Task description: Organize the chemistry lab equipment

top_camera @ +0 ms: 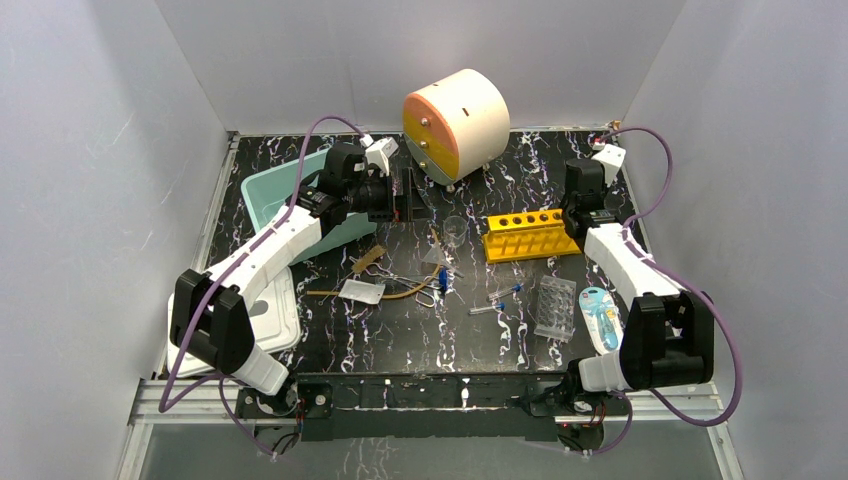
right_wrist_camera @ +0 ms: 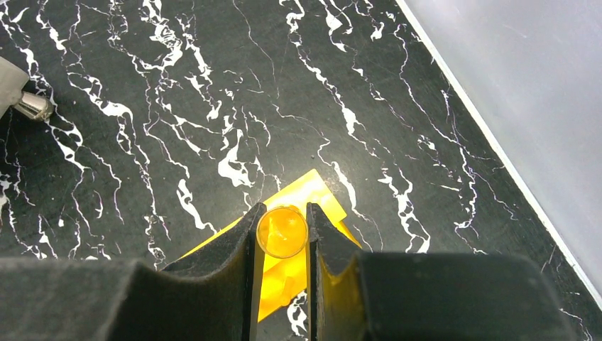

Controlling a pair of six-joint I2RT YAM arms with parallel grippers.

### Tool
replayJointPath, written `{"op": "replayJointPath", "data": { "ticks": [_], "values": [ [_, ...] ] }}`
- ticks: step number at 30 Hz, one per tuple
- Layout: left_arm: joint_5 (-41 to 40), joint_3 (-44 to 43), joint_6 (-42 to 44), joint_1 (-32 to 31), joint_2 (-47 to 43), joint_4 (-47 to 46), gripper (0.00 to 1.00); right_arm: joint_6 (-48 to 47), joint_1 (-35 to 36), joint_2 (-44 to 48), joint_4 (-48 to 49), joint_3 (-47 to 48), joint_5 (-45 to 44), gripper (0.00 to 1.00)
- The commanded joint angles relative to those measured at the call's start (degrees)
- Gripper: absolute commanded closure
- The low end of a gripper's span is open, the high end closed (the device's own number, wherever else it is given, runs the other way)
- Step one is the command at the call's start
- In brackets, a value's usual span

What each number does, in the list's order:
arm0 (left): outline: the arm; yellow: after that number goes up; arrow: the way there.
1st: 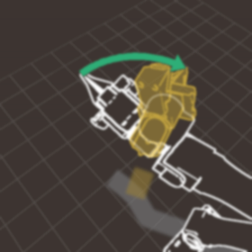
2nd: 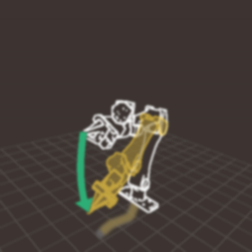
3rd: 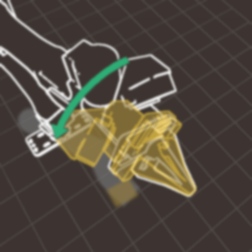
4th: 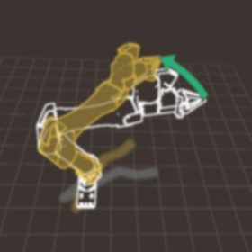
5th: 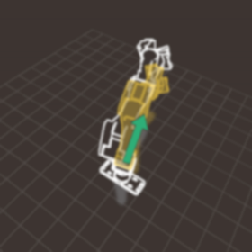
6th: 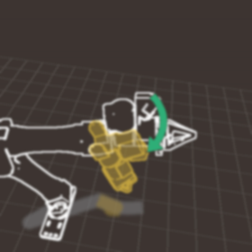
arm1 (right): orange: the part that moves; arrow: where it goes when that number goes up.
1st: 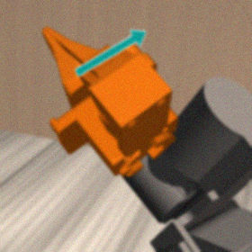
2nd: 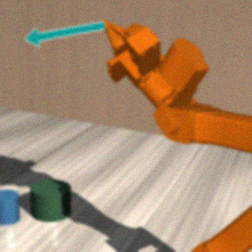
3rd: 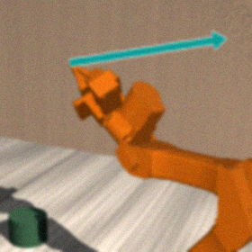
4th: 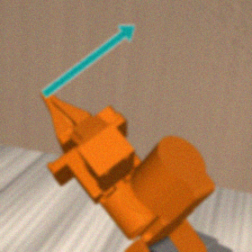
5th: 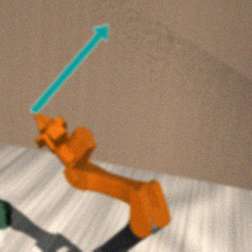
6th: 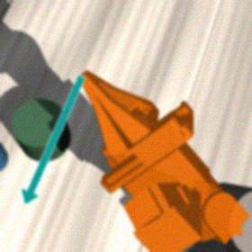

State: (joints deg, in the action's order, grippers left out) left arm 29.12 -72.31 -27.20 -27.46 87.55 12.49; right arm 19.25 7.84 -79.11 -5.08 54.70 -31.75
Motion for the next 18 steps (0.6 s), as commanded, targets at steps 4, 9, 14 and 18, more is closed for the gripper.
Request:
{"op": "replayJointPath", "data": {
  "ticks": [4,9,14,18],
  "values": [
    [0.3,-2.7,1.0,0.3,-1.6,1.0,0.02,-1.6,-0.7,-1.7,10.8,-0.5,-1.8,0.75],
    [-0.1,-3.2,1.4,0.3,-1.7,1.5,0.02,-4.1,-1.4,-4.9,14.6,1.0,-1.5,0.74],
    [-0.6,-3.2,1.4,0.3,-2.2,1.1,0.02,-5.5,-1.8,-6.4,15.4,2.5,-1.0,0.69],
    [-0.8,-3.3,1.1,0.3,-2.4,0.8,0.02,-5.6,-1.9,-5.9,14.1,3.5,-0.5,0.61]
  ]
}}
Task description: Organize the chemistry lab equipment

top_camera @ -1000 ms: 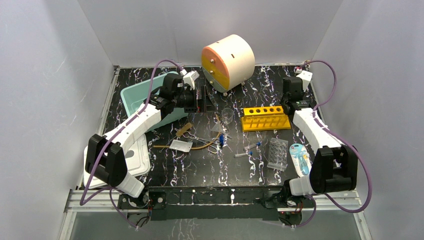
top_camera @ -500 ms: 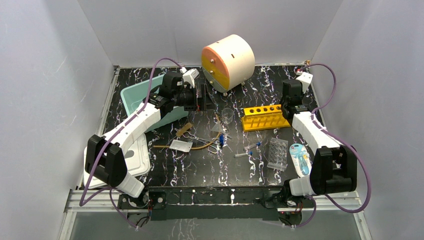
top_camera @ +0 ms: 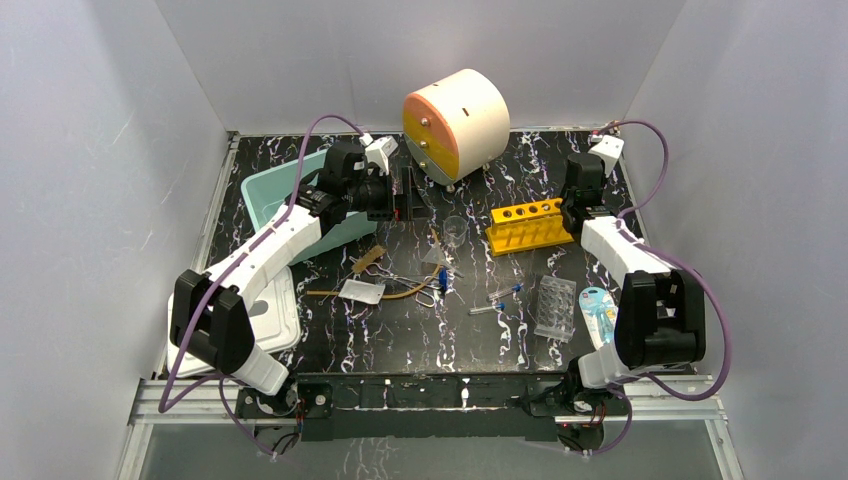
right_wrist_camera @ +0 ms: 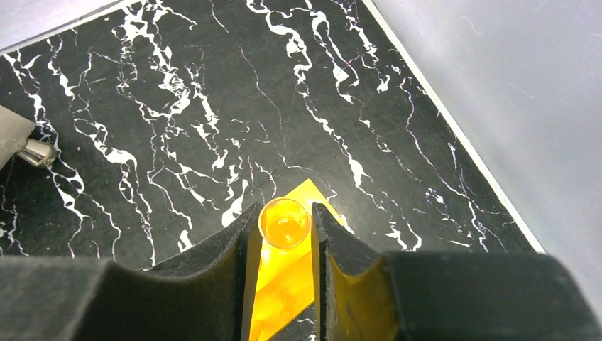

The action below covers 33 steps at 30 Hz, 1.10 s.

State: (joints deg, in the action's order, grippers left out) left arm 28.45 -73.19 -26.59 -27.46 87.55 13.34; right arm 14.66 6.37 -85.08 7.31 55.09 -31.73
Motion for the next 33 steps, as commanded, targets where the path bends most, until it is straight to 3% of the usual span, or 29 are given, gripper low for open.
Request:
{"op": "replayJointPath", "data": {
  "ticks": [1,9,14,18,26,33],
  "values": [
    [-0.1,-2.4,0.3,0.3,-2.4,-0.2,0.02,-1.0,-0.4,0.3,0.9,3.6,-0.3,0.57],
    [-2.4,-2.3,0.3,0.4,-3.6,0.6,0.02,-0.4,-0.4,5.3,-9.1,8.2,0.5,0.28],
    [-6.3,-2.4,0.3,0.4,-4.8,2.9,0.02,-0.5,-0.4,6.8,-21.3,16.0,4.7,0.18],
    [-10.3,-0.2,0.8,0.4,-7.7,4.2,0.02,0.6,-0.4,5.7,-36.2,24.6,13.7,0.17],
    [-14.9,4.9,0.3,0.4,-13.8,4.7,0.02,2.9,0.6,11.0,-52.2,28.1,34.7,0.23],
    [-17.1,8.3,-3.0,0.4,-15.6,3.8,0.02,6.7,14.8,12.2,-58.7,24.8,28.0,0.24]
  ]
}}
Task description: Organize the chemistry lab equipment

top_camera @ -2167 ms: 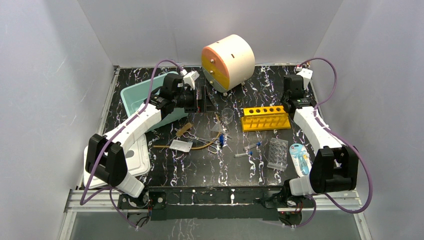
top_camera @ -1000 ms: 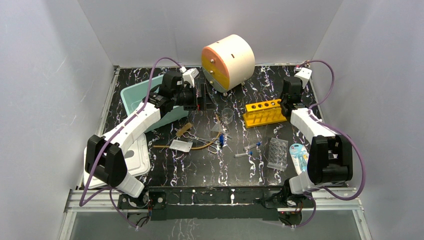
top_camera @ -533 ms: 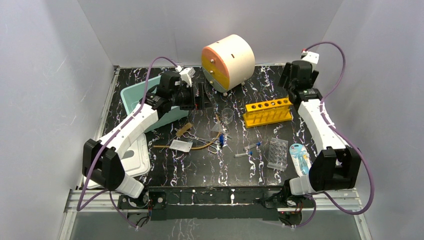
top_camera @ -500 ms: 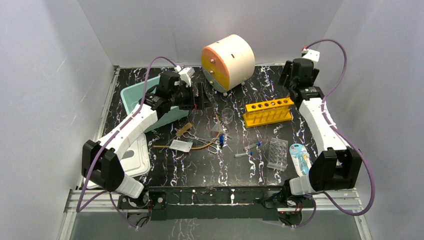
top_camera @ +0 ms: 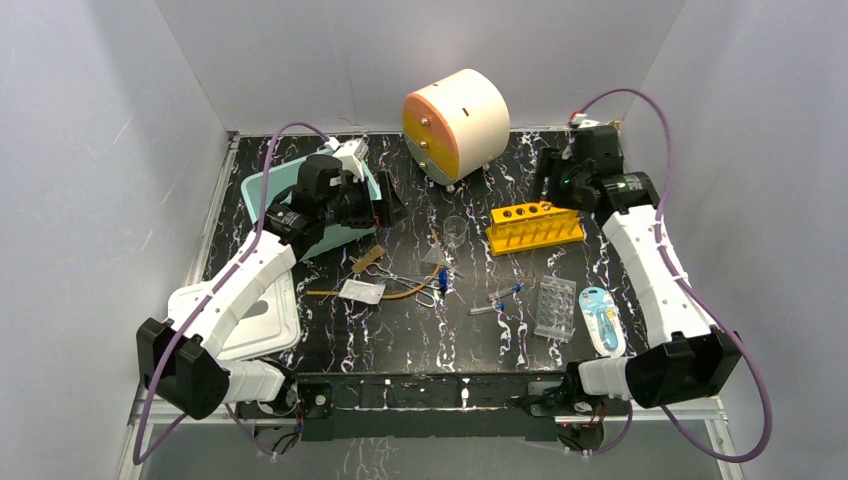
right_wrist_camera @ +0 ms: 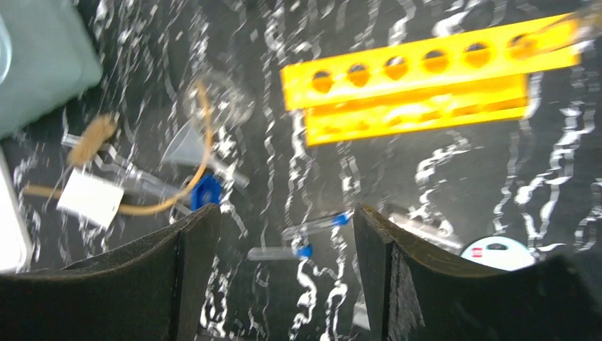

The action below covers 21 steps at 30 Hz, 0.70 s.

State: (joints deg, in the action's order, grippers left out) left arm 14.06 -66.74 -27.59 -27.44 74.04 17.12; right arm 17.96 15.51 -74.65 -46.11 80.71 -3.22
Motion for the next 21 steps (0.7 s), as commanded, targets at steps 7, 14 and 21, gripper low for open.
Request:
{"op": "replayJointPath", "data": {
  "ticks": [7,14,21],
  "values": [
    [-4.1,4.7,-5.7,0.4,-3.0,-0.1,0.02,16.4,18.2,3.1,-4.2,-10.8,-11.0,0.31],
    [-2.5,6.7,-7.2,0.4,-3.9,-1.1,0.02,32.7,20.7,2.8,-2.6,-22.8,-19.4,0.49],
    [-2.1,7.3,-7.2,0.4,-4.0,-1.1,0.02,37.4,20.3,4.7,-3.7,-29.0,-20.2,0.41]
  ]
}}
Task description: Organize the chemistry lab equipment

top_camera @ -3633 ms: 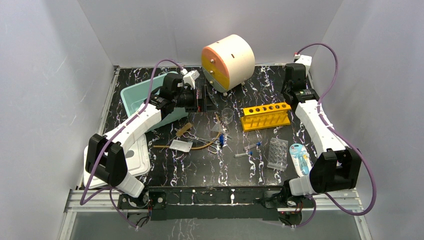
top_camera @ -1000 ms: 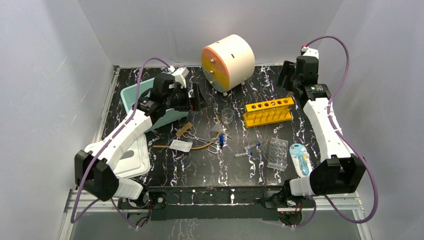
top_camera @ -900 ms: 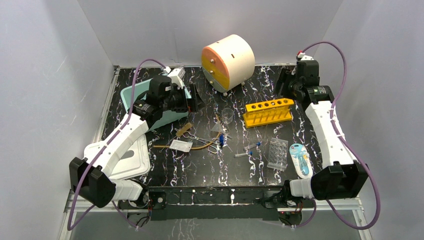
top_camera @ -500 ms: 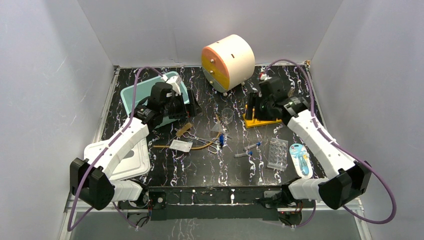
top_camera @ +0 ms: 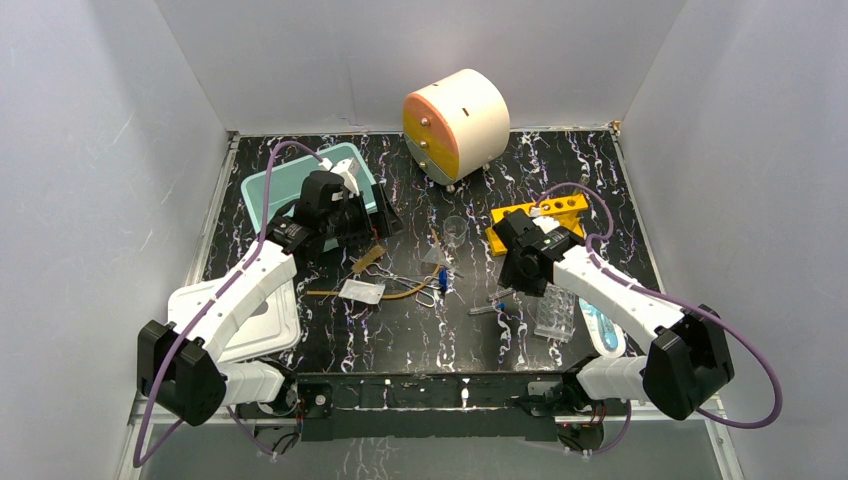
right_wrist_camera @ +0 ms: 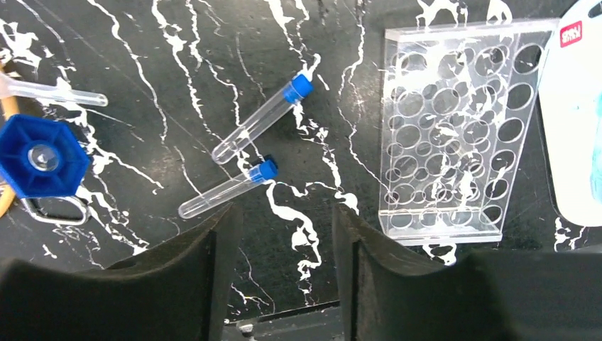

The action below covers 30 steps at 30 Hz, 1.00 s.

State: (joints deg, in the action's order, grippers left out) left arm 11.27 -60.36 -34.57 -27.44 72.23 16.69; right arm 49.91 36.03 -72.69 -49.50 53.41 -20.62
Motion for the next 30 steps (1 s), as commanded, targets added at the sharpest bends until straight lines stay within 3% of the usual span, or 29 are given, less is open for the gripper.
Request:
{"op": "replayJointPath", "data": {
  "ticks": [1,7,13,21,30],
  "values": [
    [0.6,1.0,-0.2,0.4,-2.2,-0.7,0.02,5.3,-0.4,3.5,-0.5,-2.8,-1.4,0.39],
    [-0.2,1.5,0.5,0.4,-2.2,-0.9,0.02,7.0,-1.6,7.2,-5.7,-7.5,9.6,0.23],
    [-0.2,1.8,0.9,0.4,-1.0,-1.4,0.02,8.4,-3.5,6.3,-1.1,-13.7,14.5,0.18],
    [-1.0,1.8,1.4,0.4,-0.8,-1.2,0.02,9.2,-5.5,-0.2,-5.1,-13.6,4.1,0.18],
    [-2.2,0.7,2.0,0.4,-0.3,-1.1,0.02,-0.2,-18.2,-1.9,3.0,-12.6,-0.4,0.20]
  ]
}}
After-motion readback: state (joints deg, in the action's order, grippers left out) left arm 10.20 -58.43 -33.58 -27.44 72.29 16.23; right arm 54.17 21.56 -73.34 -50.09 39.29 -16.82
